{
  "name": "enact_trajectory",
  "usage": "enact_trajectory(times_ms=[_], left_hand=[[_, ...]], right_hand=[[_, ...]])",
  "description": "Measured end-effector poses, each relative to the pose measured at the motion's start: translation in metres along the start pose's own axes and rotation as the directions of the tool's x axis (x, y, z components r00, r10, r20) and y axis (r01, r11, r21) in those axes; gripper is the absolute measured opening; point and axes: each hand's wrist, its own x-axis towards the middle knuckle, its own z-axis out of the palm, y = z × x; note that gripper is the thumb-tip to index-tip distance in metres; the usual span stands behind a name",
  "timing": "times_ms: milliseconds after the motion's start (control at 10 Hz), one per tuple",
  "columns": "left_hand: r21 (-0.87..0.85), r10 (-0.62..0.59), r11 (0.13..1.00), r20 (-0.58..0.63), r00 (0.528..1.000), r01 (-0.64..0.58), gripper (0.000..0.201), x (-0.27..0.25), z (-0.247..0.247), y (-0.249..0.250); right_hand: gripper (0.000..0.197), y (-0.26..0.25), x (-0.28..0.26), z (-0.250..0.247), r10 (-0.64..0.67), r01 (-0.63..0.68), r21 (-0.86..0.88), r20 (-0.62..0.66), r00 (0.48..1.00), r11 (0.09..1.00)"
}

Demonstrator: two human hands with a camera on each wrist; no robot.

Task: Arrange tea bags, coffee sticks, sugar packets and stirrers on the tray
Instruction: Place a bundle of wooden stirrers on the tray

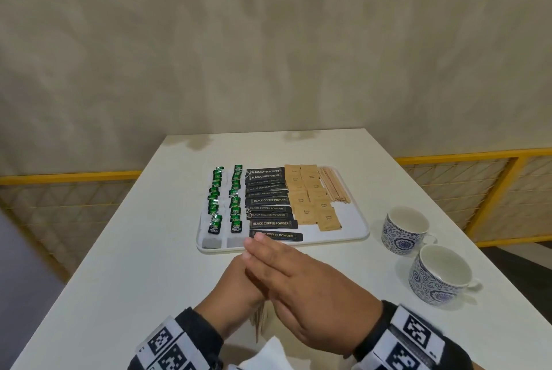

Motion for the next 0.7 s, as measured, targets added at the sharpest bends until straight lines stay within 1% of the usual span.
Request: enact_trajectory(times_ms=[100,200,300,400,500,600,700], left_hand=[[0.012,-0.032,0.999,-0.087,0.996,0.033,0.047,0.005,0.008,0.006],[0.002,0.012,1.0,-0.084,0.996,-0.012,0.034,0.002,0.012,0.014],[-0.058,0.129,0.989,-0.134,0.983,-0.138,0.01,0.001,0.011,0.014],[-0.168,0.183,0.961,-0.21,0.96,-0.22,0.043,0.002,0.007,0.014],[-0.291,0.224,0.916,-0.203,0.953,-0.277,0.052,0.001,0.005,0.027],[-0.447,0.206,0.858,-0.151,0.967,-0.252,0.051,0.001,0.003,0.035],[-0.512,0.182,0.828,-0.141,0.973,-0.229,0.051,-0.001,0.001,0.038]], right_hand=[[0.056,0.0,0.003,0.002,0.0,0.0,-0.028,-0.009,1.0,1.0],[0.059,-0.001,0.007,0.002,0.006,-0.005,0.027,-0.02,1.0,1.0],[0.073,-0.005,0.006,-0.003,0.197,-0.182,0.241,-0.04,0.98,0.953],[0.073,-0.002,0.004,-0.002,0.405,-0.404,0.358,0.076,0.911,0.842],[0.054,-0.001,0.01,0.001,0.432,-0.486,0.408,0.224,0.874,0.772],[0.059,-0.003,0.014,0.005,0.356,-0.47,0.518,0.308,0.882,0.715],[0.029,-0.006,0.017,0.0,0.342,-0.514,0.602,0.385,0.857,0.61]])
